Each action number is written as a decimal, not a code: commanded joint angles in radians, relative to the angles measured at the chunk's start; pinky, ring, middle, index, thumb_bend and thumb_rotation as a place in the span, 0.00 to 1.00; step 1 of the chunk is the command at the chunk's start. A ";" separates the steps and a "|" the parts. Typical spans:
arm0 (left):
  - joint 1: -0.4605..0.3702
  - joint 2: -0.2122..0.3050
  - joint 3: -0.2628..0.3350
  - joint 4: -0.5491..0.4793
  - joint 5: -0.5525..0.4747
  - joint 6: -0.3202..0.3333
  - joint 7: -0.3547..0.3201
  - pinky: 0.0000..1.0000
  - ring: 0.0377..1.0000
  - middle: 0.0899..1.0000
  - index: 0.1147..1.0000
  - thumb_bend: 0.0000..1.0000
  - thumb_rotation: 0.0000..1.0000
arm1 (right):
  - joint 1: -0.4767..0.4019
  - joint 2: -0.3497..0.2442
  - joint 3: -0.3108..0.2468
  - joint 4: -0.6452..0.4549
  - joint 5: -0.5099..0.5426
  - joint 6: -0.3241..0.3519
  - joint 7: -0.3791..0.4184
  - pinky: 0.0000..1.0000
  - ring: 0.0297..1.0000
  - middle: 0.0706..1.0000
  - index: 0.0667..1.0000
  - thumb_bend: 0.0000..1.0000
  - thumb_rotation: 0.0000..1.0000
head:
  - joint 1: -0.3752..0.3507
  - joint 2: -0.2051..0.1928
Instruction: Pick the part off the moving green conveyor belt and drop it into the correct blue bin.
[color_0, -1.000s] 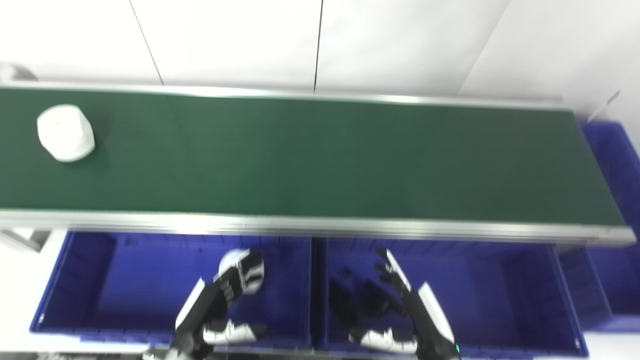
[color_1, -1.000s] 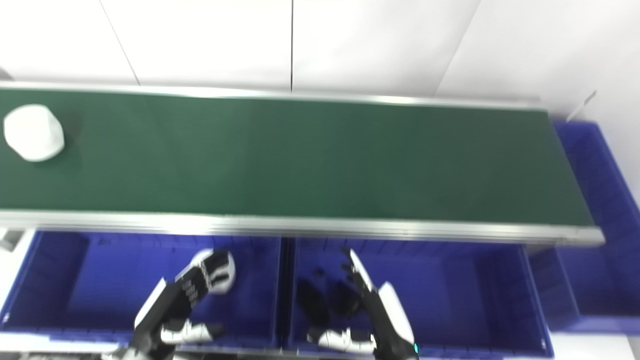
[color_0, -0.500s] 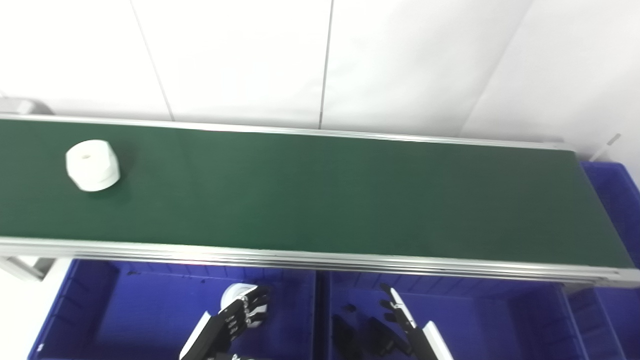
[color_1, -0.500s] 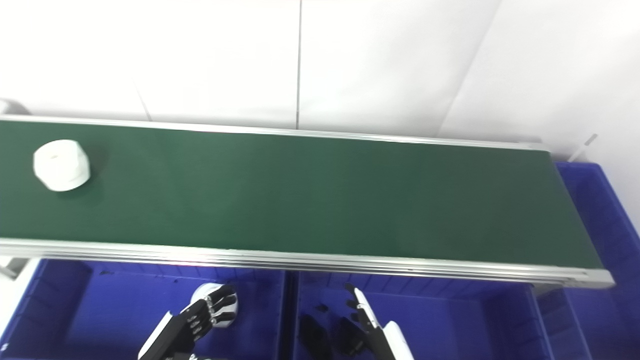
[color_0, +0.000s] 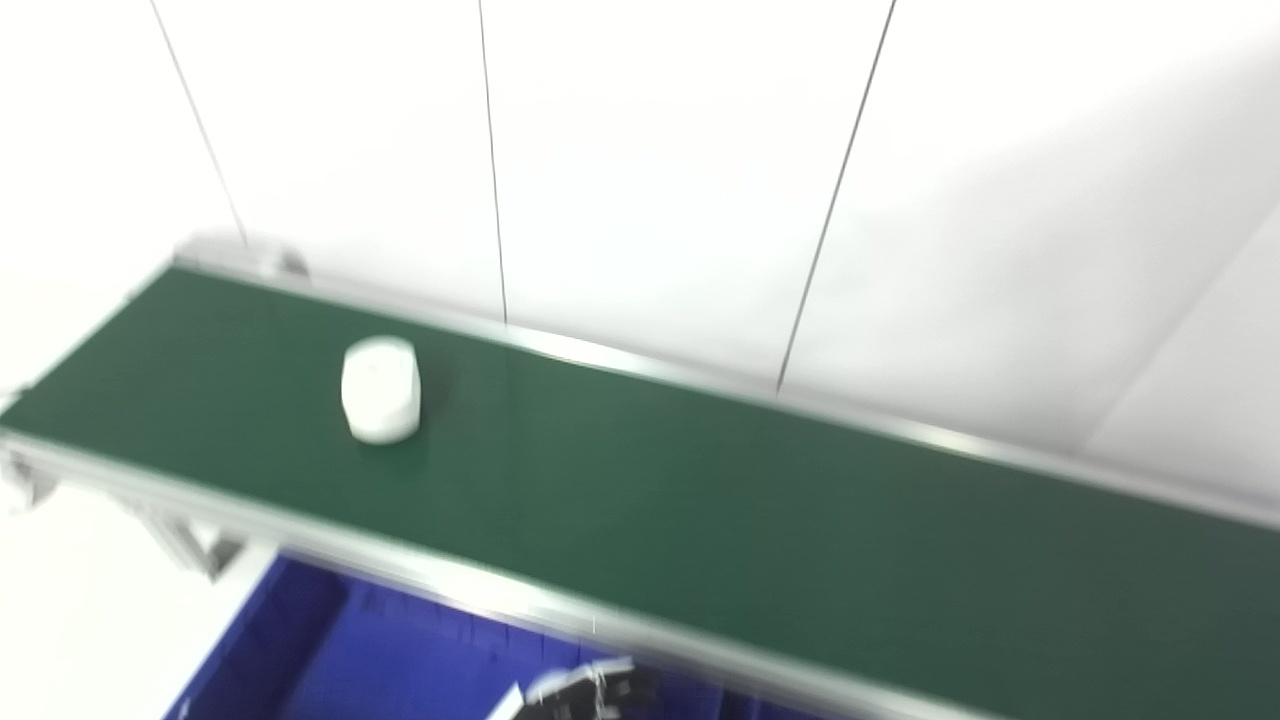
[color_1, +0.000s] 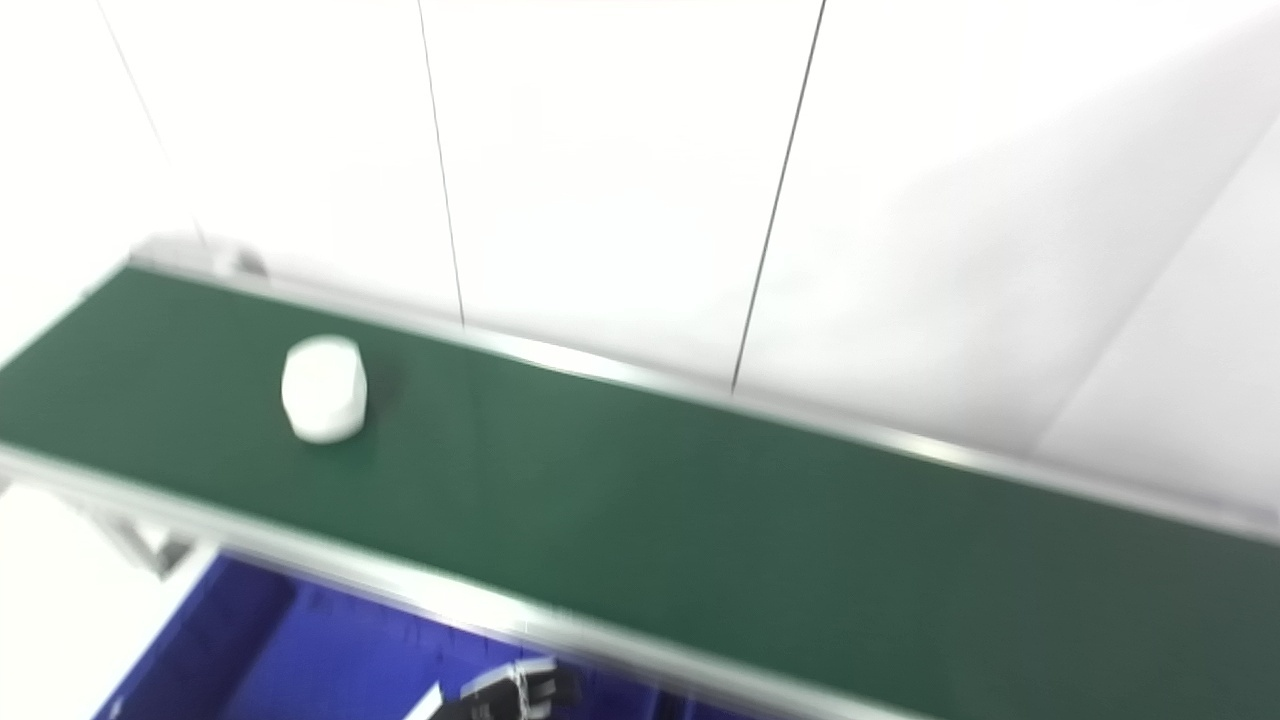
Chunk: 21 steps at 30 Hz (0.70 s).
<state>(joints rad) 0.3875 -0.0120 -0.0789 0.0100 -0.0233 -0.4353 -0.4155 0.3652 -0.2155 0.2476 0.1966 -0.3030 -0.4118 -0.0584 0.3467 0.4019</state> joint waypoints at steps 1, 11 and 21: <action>0.003 0.000 0.016 -0.065 -0.029 -0.035 0.005 0.73 0.80 0.82 0.73 0.88 0.24 | -0.005 0.002 -0.004 -0.012 0.013 -0.057 -0.017 0.88 0.98 1.00 1.00 0.85 0.36 | 0.003 -0.003; -0.082 0.059 0.088 -0.241 -0.006 -0.034 0.058 0.71 0.81 0.84 0.76 0.83 0.22 | -0.042 -0.004 0.026 0.032 0.017 -0.058 -0.051 0.93 0.99 1.00 1.00 0.85 0.35 | -0.005 -0.024; -0.248 0.184 0.173 -0.303 0.168 0.098 0.162 0.81 0.89 0.91 0.84 0.83 0.28 | -0.056 -0.021 0.064 0.047 -0.009 -0.058 -0.115 0.82 0.94 1.00 1.00 0.86 0.39 | 0.003 -0.031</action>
<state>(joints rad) 0.1798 0.1602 0.0885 -0.2445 0.1201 -0.3680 -0.2783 0.3175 -0.2255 0.3065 0.2574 -0.3160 -0.4121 -0.1460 0.3498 0.3712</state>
